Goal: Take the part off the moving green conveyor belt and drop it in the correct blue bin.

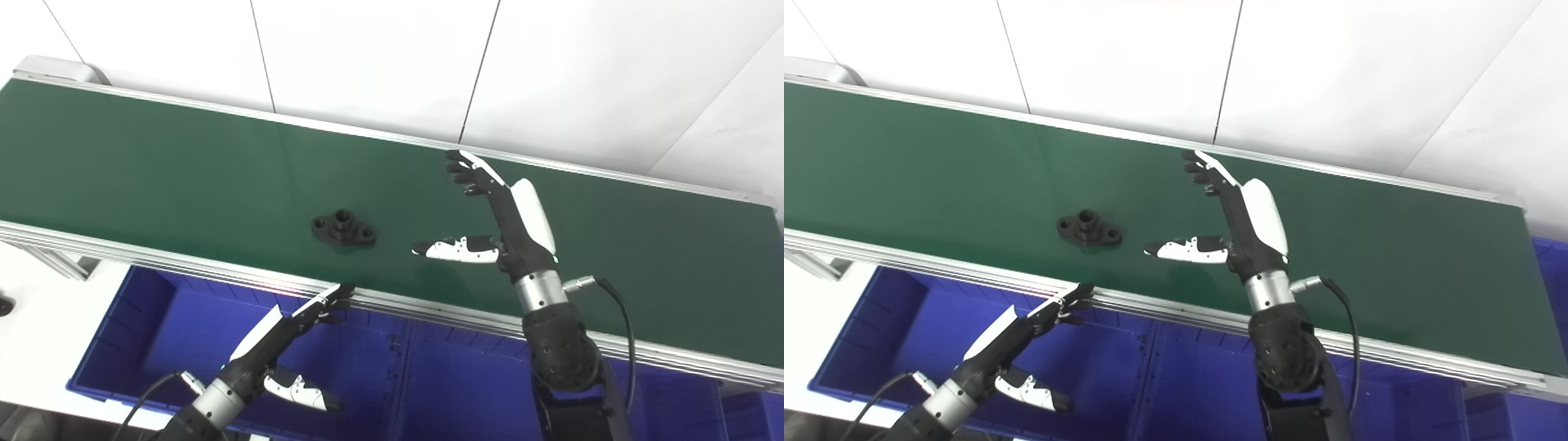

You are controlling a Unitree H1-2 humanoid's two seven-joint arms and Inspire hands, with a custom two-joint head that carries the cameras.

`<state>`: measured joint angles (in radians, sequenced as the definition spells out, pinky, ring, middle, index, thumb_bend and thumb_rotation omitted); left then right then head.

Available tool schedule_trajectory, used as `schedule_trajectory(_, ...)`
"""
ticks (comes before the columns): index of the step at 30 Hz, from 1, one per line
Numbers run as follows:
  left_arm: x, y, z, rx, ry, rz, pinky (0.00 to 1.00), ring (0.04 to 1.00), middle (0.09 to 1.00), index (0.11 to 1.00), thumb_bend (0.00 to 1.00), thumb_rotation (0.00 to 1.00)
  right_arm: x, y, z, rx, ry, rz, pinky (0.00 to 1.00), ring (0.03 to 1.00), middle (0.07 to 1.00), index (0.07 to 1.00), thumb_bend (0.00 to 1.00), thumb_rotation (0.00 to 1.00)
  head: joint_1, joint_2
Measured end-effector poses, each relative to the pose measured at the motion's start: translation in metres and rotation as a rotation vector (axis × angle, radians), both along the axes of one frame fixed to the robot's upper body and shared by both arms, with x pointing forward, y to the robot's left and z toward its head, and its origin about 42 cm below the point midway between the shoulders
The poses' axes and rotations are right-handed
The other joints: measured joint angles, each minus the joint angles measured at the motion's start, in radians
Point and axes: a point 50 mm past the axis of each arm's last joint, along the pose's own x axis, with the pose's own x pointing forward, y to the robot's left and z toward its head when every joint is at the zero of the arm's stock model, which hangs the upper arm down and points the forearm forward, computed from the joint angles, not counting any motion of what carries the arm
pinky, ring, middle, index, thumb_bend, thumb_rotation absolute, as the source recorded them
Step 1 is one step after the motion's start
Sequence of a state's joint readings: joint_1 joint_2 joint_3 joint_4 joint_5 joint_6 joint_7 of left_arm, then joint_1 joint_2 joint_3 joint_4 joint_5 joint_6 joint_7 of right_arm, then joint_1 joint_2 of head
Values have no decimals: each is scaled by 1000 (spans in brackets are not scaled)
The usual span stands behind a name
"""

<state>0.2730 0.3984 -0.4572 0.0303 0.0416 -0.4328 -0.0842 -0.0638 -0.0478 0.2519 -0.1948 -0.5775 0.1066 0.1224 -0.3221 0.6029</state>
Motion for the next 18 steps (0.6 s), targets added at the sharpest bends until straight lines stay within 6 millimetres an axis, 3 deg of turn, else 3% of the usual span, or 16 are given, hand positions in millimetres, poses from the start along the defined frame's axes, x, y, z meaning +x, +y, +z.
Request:
schedule_trajectory(12,-6,0,-2,11,12,-17,784,880,922,939,964,429,31,17,-8,-126,36,40,679,740,779,834,869,278,0,2)
schedule_trajectory(18,-9,-5,-3,21,9,-22,740,852,908,924,982,419,37,23,-19,-188,98,68,667,740,788,837,874,259,9,5)
